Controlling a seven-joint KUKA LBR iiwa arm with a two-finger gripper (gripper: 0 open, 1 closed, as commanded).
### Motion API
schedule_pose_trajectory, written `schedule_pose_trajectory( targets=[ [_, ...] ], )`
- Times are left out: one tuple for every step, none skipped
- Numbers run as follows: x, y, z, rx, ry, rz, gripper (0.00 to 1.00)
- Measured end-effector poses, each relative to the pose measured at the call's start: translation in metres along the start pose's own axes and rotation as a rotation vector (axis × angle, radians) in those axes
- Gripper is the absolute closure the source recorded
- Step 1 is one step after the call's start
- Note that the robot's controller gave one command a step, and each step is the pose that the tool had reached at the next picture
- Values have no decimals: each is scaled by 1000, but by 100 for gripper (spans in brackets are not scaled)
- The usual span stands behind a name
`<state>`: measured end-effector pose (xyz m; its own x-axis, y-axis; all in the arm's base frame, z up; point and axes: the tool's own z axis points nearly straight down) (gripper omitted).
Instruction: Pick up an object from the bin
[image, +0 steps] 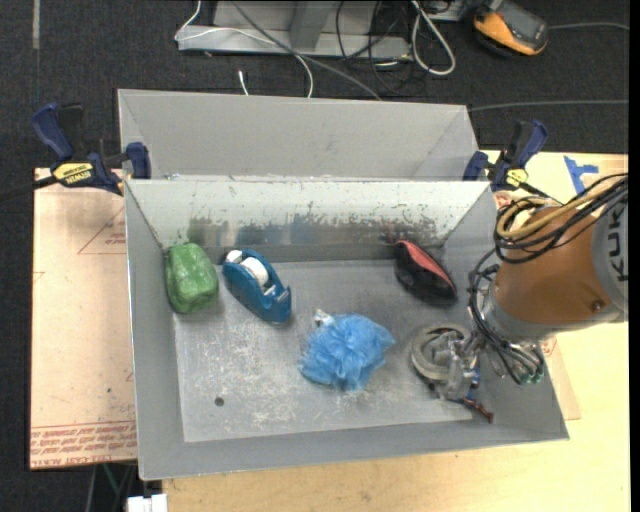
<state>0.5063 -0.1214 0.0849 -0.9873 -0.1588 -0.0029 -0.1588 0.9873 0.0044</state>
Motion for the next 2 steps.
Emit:
schedule_pose_trajectory(
  targets=[
    [-1, 0, -16, 1, -3, 0, 100],
    [0, 1, -40, -2, 2, 0, 100]
  ],
)
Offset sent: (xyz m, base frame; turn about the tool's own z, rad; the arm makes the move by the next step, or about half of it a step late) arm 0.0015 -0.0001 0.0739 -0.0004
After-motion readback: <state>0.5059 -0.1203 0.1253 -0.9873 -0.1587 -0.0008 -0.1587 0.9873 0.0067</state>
